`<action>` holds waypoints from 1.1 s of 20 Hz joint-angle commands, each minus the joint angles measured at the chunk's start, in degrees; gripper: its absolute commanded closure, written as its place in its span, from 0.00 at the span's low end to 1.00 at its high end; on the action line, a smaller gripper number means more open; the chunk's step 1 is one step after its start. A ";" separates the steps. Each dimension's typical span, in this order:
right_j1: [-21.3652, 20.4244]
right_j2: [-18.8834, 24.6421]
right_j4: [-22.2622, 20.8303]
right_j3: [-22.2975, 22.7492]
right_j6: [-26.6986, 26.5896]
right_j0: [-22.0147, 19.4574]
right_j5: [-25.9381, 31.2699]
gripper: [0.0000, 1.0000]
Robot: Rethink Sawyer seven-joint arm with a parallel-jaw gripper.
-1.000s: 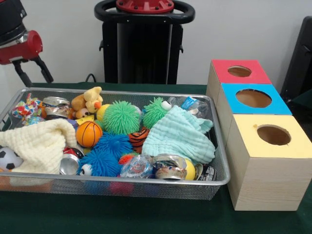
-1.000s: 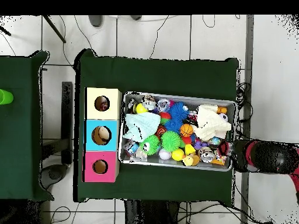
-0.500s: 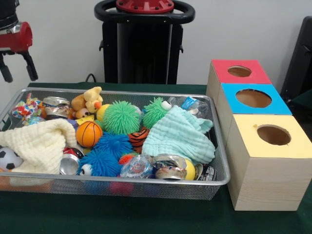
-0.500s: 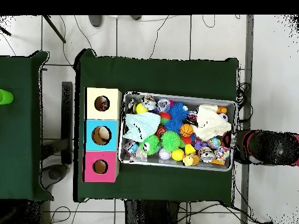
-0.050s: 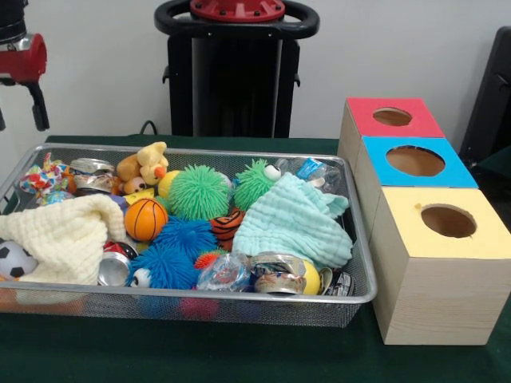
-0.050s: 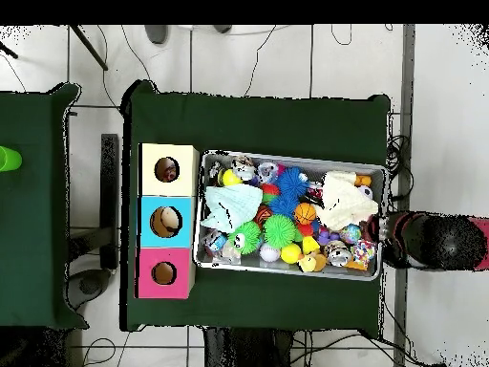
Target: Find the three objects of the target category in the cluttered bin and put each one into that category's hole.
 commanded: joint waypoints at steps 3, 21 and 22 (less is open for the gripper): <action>0.96 -2.89 -9.60 6.83 -14.71 3.22 -8.13 0.00; 9.15 -6.95 -10.28 7.00 -12.40 2.22 -15.81 0.00; 9.52 -6.94 -10.26 6.75 -12.93 1.93 -15.86 0.00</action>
